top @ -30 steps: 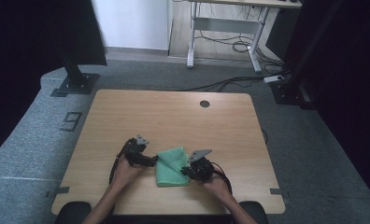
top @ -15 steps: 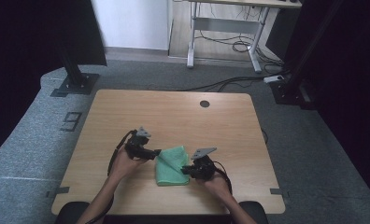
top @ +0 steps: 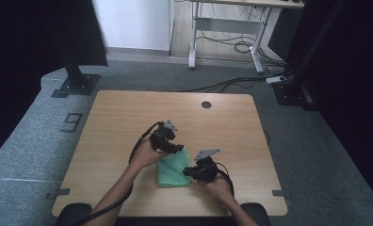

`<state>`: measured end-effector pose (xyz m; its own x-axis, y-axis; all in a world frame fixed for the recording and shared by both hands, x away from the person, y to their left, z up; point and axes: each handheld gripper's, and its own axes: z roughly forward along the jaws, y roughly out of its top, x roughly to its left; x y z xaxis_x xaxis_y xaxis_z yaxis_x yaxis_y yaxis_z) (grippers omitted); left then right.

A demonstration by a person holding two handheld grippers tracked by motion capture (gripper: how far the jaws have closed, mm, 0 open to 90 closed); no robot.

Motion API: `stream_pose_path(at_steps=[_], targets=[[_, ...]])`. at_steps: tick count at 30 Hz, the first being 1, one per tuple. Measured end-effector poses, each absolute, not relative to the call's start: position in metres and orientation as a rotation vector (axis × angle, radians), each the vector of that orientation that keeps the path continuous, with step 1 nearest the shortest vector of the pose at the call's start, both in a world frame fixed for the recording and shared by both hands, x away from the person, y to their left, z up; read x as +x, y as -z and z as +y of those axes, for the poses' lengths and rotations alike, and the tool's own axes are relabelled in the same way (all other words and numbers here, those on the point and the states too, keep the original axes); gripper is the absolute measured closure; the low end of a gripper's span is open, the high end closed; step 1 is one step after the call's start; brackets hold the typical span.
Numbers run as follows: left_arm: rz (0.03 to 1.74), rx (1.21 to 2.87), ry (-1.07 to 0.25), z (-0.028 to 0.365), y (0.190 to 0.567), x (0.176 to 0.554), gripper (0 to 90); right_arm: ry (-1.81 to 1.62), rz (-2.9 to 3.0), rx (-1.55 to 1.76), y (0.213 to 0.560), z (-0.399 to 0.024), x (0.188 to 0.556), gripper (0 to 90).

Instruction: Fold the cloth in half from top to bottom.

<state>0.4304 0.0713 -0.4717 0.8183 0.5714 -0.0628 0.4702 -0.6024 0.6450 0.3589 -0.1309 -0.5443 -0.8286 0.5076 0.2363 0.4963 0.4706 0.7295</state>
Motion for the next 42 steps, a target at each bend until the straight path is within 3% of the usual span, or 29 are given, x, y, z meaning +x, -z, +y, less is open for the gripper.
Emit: stream_pose_path(at_steps=[6,12,15,32,42], targets=[[0.734,2.359,-0.136,0.062,0.478,0.431,47.4,-1.333,2.682,0.910,0.545,-0.132,0.360,82.7],[0.712,2.408,-0.067,0.063,0.480,0.431,77.1,-1.335,2.684,0.913,0.545,-0.132,0.360,82.7],[0.706,2.411,-0.057,0.063,0.479,0.430,85.3,-1.333,2.684,0.911,0.545,-0.132,0.360,82.7],[0.727,2.338,-0.084,0.104,0.466,0.388,85.8,-1.290,2.680,0.913,0.536,-0.134,0.356,73.9],[0.737,2.309,-0.079,0.121,0.475,0.356,82.1,-1.259,2.684,0.904,0.531,-0.142,0.348,58.5]])
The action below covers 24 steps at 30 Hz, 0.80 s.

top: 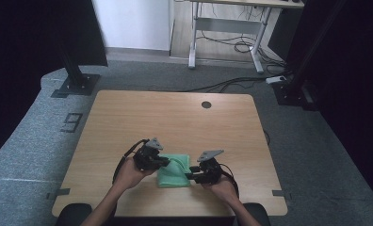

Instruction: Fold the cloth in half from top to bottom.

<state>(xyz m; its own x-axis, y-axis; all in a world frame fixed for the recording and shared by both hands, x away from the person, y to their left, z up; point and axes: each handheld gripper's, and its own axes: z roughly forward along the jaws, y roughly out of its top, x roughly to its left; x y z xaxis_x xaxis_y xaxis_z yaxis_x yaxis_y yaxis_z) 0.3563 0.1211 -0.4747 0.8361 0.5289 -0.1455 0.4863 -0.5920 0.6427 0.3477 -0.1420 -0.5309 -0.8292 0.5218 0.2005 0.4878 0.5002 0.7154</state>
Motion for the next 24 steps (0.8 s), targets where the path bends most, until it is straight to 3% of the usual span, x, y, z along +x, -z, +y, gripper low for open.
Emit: stream_pose_path(at_steps=[6,15,24], targets=[[0.745,2.288,-0.058,0.133,0.485,0.334,74.0,-1.256,2.676,0.903,0.526,-0.154,0.344,51.2],[0.771,2.269,-0.073,0.152,0.483,0.319,48.1,-1.266,2.643,0.919,0.515,-0.170,0.346,43.2],[0.842,2.235,-0.159,0.156,0.481,0.330,29.1,-1.261,2.595,0.944,0.509,-0.162,0.353,31.1]])
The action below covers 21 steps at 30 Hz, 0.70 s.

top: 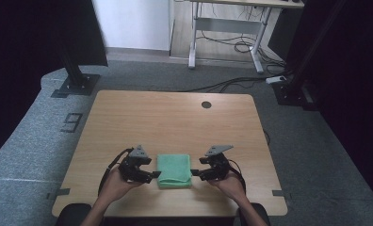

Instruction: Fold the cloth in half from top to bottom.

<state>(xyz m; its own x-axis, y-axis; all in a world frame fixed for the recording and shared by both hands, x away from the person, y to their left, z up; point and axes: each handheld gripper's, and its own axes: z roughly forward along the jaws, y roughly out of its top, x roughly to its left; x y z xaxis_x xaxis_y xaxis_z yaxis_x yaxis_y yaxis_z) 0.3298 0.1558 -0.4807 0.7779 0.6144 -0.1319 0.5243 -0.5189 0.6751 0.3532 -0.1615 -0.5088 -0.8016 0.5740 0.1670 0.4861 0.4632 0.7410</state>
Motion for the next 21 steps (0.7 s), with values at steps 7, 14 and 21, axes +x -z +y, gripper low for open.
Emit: stream_pose_path(at_steps=[7,14,21], targets=[[0.926,2.241,-0.148,0.148,0.510,0.336,23.4,-1.183,2.570,0.996,0.522,-0.142,0.356,21.8],[0.959,2.241,-0.171,0.149,0.528,0.326,22.8,-1.102,2.588,0.977,0.534,-0.136,0.347,19.5],[0.957,2.253,-0.223,0.147,0.531,0.320,23.4,-1.068,2.587,0.945,0.537,-0.135,0.339,20.0]])
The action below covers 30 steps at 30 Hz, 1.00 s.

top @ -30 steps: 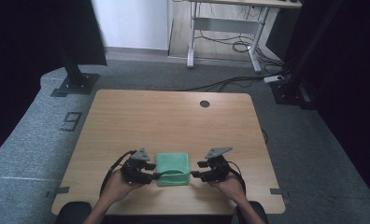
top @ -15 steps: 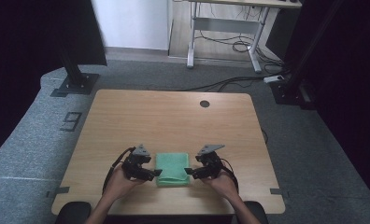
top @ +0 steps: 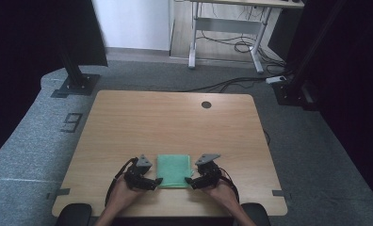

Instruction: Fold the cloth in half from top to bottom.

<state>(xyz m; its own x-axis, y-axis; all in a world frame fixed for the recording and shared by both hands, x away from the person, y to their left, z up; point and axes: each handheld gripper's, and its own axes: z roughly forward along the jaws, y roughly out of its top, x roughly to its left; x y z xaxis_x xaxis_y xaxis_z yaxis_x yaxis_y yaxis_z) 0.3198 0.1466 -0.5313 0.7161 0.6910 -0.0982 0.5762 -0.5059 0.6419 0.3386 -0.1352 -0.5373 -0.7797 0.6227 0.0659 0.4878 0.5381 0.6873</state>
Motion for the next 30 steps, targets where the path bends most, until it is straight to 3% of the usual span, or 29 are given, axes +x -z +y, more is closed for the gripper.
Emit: stream_pose_path(at_steps=[30], targets=[[0.961,2.234,-0.349,0.149,0.542,0.345,19.2,-1.053,2.532,0.984,0.546,-0.132,0.353,21.4]])
